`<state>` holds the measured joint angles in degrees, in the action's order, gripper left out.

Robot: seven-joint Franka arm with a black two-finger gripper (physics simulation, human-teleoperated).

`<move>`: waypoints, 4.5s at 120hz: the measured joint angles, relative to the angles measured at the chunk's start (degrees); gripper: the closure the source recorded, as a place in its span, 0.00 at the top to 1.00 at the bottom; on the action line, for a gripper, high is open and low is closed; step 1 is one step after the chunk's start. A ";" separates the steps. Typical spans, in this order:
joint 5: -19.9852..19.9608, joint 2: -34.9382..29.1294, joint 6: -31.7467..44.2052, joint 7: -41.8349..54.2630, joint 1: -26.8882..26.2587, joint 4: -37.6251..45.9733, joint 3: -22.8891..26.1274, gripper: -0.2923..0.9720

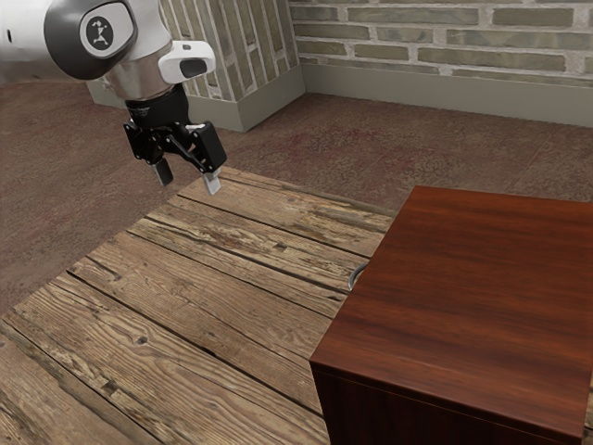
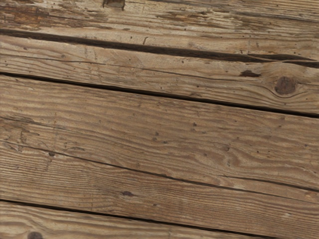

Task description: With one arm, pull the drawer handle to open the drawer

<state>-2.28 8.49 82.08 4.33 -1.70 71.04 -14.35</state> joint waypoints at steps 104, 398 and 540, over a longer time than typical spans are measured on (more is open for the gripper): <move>-3.80 -3.73 -2.78 -6.92 4.18 -3.42 8.07 0.77; -29.53 -3.23 25.84 -7.87 -0.29 26.46 12.31 0.18; -28.59 -7.40 25.32 -7.66 2.26 31.21 6.78 0.16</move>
<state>-30.88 1.09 107.40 -3.33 0.56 102.24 -7.56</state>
